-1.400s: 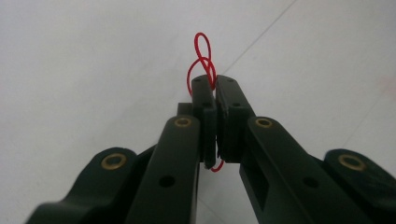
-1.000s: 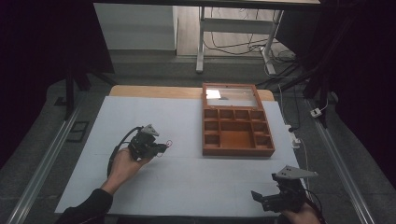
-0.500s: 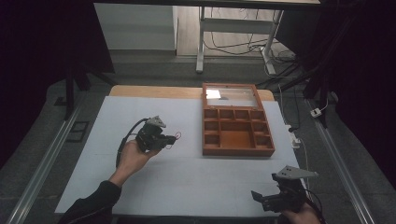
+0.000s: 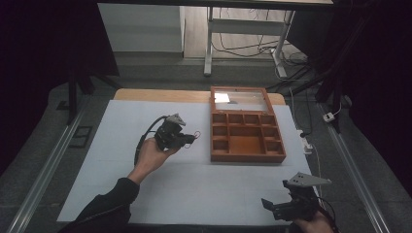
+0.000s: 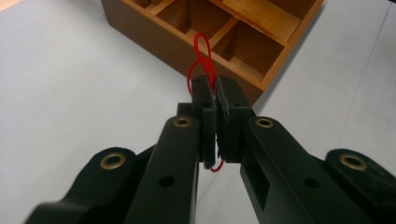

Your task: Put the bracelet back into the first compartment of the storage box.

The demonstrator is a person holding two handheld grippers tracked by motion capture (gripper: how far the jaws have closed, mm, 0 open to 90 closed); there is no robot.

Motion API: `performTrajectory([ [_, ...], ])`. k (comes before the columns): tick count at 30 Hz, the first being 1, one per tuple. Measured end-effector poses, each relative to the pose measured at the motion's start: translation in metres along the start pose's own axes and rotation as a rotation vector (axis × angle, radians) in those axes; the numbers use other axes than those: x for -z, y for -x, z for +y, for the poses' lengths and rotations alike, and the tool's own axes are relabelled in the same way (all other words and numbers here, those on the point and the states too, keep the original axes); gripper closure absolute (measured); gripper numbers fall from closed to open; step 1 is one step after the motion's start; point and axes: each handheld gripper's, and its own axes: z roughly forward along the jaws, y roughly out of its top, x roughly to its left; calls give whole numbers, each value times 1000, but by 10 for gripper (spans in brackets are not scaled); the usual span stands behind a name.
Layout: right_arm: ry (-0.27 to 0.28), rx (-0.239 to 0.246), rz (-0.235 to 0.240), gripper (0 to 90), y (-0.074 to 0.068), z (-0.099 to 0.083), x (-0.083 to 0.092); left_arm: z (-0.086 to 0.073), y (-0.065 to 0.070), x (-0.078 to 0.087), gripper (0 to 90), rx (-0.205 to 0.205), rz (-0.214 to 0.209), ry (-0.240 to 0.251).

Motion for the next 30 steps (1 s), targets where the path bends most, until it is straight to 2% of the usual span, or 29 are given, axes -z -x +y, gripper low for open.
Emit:
performTrajectory([
  [6,1,4,2,0,0,0,0,10,2,-12,864,-17,1,-5],
  [23,2,5,6,0,0,0,0,43,-5,-32,863,-20,-2,24],
  [30,2,5,9,0,0,0,0,53,-14,-42,863,-1,-1,35],
])
